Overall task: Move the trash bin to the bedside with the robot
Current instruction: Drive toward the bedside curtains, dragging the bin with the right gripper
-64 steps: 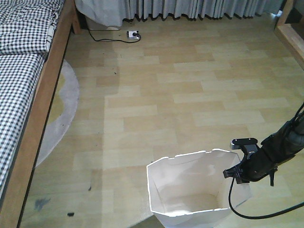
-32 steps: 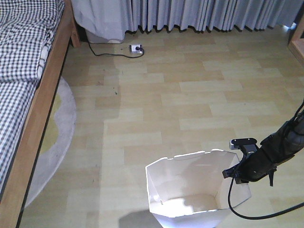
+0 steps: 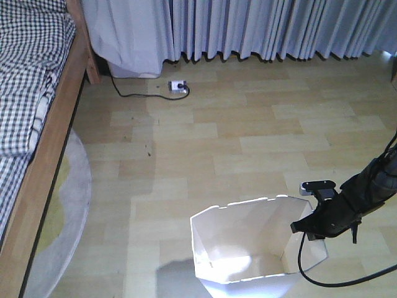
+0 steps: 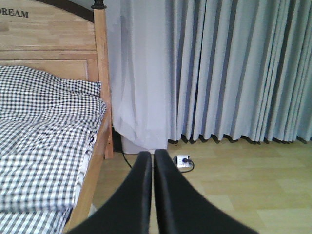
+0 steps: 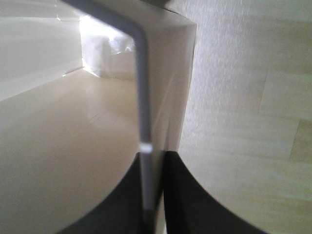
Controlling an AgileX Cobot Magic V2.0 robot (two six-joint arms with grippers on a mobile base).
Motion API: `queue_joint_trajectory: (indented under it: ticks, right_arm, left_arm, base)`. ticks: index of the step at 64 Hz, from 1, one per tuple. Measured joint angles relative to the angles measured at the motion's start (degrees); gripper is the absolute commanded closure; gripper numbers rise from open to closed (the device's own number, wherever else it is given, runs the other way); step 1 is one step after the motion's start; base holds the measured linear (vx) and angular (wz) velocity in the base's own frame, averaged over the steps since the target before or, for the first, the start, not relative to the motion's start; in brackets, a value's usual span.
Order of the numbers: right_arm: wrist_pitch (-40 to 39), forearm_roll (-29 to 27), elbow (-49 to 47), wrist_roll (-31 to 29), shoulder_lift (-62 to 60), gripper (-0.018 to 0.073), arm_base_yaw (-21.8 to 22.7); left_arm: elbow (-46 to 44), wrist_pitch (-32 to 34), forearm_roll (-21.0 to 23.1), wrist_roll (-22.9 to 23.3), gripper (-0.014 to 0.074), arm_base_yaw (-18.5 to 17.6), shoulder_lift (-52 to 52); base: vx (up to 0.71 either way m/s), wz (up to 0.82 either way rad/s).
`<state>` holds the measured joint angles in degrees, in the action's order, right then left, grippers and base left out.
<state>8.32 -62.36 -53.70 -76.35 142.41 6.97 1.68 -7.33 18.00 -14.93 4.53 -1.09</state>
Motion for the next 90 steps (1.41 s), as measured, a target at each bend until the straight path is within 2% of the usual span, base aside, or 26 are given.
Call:
queue_joint_trajectory:
  ticks: [90]
  right_arm:
    - [-0.28,0.00,0.00,0.00,0.00,0.0562,0.00]
  left_arm:
    - [0.00,0.00,0.00,0.00,0.0602,0.00,0.00]
  base:
    - [0.43,0.03]
